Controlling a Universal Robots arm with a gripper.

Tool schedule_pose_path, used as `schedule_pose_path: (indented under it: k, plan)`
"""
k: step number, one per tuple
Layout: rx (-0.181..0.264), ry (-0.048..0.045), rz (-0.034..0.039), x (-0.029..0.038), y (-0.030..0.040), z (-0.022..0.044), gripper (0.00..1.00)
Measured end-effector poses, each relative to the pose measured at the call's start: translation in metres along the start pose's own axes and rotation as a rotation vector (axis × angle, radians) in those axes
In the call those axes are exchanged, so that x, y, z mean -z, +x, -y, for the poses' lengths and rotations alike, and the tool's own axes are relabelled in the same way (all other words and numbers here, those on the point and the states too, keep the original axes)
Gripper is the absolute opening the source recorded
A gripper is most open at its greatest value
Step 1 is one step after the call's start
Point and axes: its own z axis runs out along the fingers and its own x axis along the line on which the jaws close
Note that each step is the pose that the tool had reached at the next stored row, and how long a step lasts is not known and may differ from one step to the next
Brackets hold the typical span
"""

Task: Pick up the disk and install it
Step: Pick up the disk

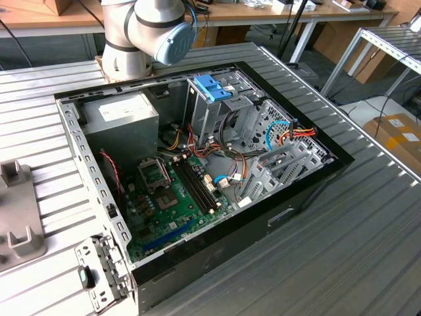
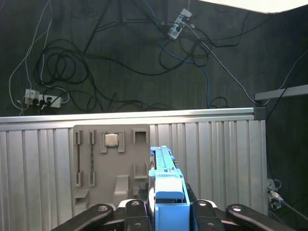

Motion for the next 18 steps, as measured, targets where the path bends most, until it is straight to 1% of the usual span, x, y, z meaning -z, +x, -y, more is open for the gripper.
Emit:
schedule_pose_path:
  k: [6, 18]
  plan:
    - [0.000, -0.0001, 0.0005, 0.0049, -0.0005, -0.0001, 0.37]
    - [0.000, -0.0001, 0.0013, 0.0124, -0.0012, -0.0002, 0.37]
